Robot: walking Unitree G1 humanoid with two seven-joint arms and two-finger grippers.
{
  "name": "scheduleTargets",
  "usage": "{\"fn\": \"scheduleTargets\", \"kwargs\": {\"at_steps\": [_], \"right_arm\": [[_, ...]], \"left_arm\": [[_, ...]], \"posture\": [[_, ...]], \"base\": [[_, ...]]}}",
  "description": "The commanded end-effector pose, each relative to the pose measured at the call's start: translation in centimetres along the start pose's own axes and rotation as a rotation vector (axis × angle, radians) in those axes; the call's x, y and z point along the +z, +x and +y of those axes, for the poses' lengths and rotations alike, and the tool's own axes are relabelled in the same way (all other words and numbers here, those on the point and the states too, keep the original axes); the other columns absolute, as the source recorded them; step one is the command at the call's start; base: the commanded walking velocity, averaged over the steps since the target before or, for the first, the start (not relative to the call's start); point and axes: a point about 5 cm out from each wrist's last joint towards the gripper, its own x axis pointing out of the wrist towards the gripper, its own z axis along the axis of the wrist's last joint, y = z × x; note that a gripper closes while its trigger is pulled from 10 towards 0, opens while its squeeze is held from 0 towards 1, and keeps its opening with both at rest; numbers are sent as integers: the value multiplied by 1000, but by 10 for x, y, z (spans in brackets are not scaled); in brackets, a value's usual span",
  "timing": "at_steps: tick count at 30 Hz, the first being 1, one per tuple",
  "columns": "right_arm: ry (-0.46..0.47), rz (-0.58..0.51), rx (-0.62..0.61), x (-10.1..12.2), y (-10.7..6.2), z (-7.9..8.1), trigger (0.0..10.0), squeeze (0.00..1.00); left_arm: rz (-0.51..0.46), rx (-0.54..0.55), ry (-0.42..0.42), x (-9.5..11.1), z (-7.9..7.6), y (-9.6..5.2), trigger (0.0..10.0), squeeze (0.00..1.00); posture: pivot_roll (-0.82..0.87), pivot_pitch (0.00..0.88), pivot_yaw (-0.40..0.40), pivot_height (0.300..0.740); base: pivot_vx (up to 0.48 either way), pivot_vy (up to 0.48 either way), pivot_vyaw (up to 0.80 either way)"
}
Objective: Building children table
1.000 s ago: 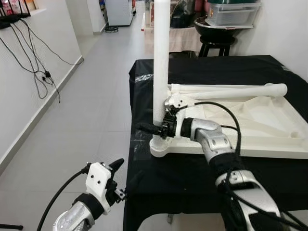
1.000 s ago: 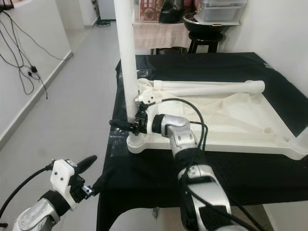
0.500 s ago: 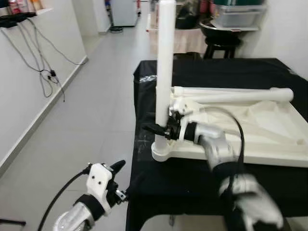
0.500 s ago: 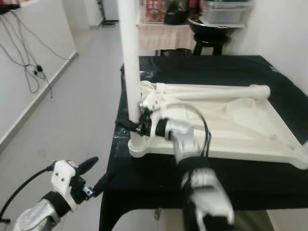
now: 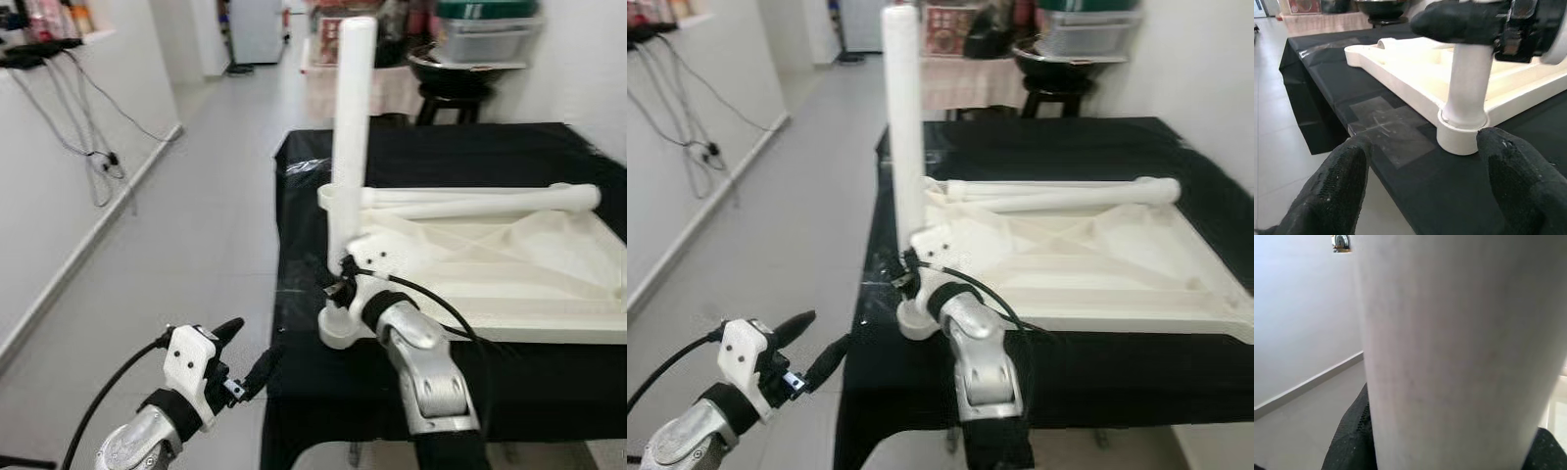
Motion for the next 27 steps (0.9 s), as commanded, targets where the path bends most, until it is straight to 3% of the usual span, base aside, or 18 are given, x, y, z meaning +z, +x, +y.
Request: {"fn": "scheduleTargets", "kwargs": {"at_steps": [1,7,9,10,13,14,15,18,24,25,26,27], "right_arm": [[30,121,2,-20,0,2,10000,1000],[57,35,185,0,14,6,10000,1000],[67,-53,449,16,23,3,10000,1000],[76,-69,547,20,25,1,10000,855],[83,-73,600,22,25,-1,10000,855],[51,-76,639,24,28,-3,10000,0],[39,-71,712,26,32,-5,10000,0],[14,-32,779,27,41,-10,10000,0],[57,29,821,26,46,-15,10000,0],[65,49,837,23,46,-15,3569,0],[66,63,845,21,46,-16,2706,0],[68,69,857,19,46,-17,0,0]], "left_arm": [[7,12,0,-2,2,0,10000,0],[11,4,-1,-4,3,3,10000,0],[12,2,-2,-5,3,5,10000,0],[12,2,-3,-5,3,6,10000,0],[12,3,-3,-5,3,6,10000,0],[11,3,-3,-6,3,6,10000,0],[11,4,-3,-6,3,7,10000,0],[13,7,-2,-7,3,7,10000,0],[12,12,-1,-8,2,7,10000,0],[11,13,-2,-8,2,7,10000,0],[11,14,-3,-8,2,7,10000,0],[9,14,-4,-8,2,7,10000,0]], "posture": [[-24,44,11,740],[-21,25,12,740],[-15,15,13,740],[-15,13,13,740],[-12,9,10,740],[-12,9,10,740],[-3,4,6,740],[-1,0,4,740],[9,0,2,740],[10,0,0,740],[10,0,0,740],[7,5,1,740]], "base": [[0,0,0],[0,0,0],[0,0,0],[0,0,0],[0,0,0],[0,0,0],[0,0,0],[0,0,0],[0,0,0],[0,0,0],[0,0,0],[0,0,0]]}}
